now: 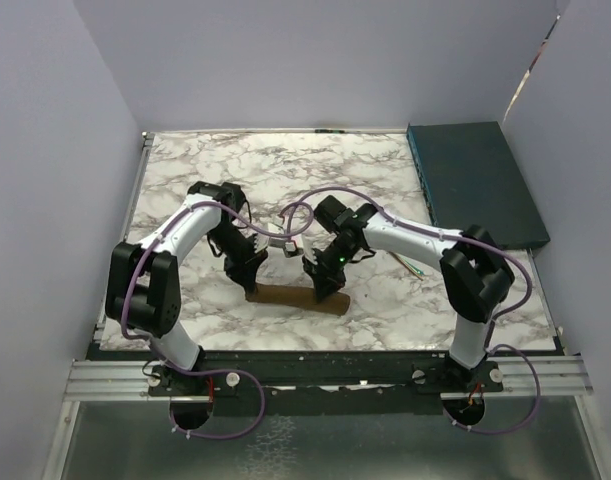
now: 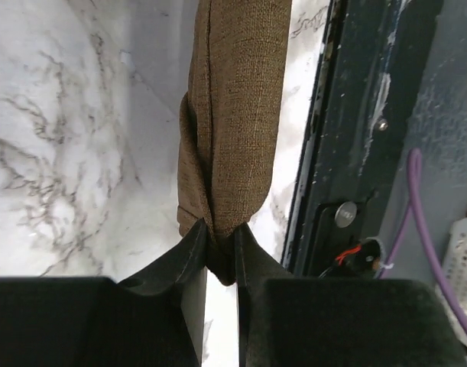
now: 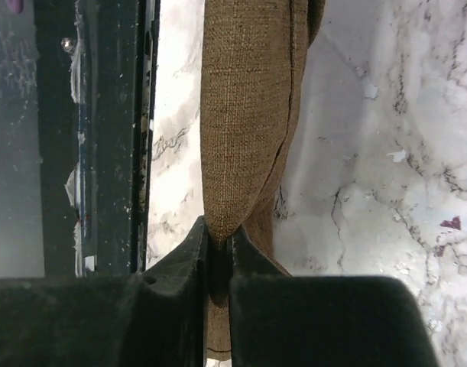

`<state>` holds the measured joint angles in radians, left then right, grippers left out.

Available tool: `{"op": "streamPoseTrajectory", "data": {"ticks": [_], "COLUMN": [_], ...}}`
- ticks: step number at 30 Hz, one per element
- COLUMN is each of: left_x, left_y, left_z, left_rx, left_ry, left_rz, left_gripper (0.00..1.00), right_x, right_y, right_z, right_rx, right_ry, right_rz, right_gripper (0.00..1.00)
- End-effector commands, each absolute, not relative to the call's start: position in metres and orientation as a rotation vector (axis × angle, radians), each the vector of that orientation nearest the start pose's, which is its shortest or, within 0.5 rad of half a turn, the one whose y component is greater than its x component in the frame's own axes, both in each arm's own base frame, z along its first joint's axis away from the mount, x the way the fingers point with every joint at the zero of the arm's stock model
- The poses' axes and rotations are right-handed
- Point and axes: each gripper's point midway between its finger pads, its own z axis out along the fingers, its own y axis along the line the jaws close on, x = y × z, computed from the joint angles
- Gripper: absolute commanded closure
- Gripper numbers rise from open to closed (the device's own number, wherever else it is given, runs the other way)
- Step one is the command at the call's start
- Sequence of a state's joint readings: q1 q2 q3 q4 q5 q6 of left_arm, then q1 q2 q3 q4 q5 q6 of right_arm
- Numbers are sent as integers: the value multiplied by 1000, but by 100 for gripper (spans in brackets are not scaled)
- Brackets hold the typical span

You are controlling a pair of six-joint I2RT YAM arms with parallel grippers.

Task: Fold the napkin into a case and place the utensils inside
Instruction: Turn over the napkin at the center of the board.

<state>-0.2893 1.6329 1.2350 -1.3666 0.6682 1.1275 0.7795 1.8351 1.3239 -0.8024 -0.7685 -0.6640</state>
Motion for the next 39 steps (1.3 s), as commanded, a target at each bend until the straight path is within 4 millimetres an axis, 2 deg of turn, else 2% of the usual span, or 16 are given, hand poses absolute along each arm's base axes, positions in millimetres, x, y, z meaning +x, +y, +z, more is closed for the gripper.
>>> {"op": "streamPoseTrajectory", "data": {"ticks": [1, 3, 7, 8, 9, 14, 18, 20, 23, 24, 27, 28, 31, 33, 36, 39], "left_x": [172, 180, 212, 219, 224, 244, 254, 259, 267, 270, 277, 279, 284, 285, 285, 287], "left_y": [-139, -138, -134, -132, -130, -124, -117, -114, -109, -107, -104, -103, -101, -100, -99, -99], "left_z": [100, 91, 66, 59, 53, 30, 17, 13, 10, 10, 10, 10, 12, 13, 15, 19], "left_rx": [1642, 1515, 1251, 1182, 1124, 953, 870, 842, 801, 783, 731, 715, 691, 689, 690, 702], "left_ry": [2380, 2456, 2601, 2635, 2663, 2743, 2827, 2855, 2870, 2876, 2887, 2887, 2876, 2872, 2869, 2852], "left_rz": [-1222, -1245, -1176, -1151, -1137, -1056, -967, -922, -840, -812, -749, -734, -694, -685, -669, -657], "left_gripper": [100, 100, 100, 100, 100, 100, 100, 100, 100, 100, 100, 100, 100, 100, 91, 78], "right_x": [187, 199, 226, 233, 238, 263, 279, 290, 311, 313, 311, 304, 279, 263, 241, 235], "right_y": [337, 341, 347, 348, 349, 342, 334, 328, 321, 321, 336, 344, 370, 388, 411, 423], "right_z": [88, 75, 59, 57, 58, 66, 79, 86, 96, 101, 125, 131, 148, 147, 124, 93], "right_rx": [-1857, -1867, -1866, -1860, -1843, -1723, -1615, -1554, -1433, -1412, -1324, -1291, -1231, -1226, -1268, -1240], "right_ry": [1907, 1933, 1962, 1965, 1964, 1971, 1973, 1983, 1995, 1994, 1955, 1930, 1819, 1780, 1797, 1876], "right_rz": [1287, 1249, 1129, 1099, 1082, 1025, 943, 864, 742, 733, 840, 917, 1122, 1200, 1241, 1239], "right_gripper": [89, 83, 71, 64, 58, 47, 28, 28, 36, 47, 94, 99, 99, 99, 99, 99]}}
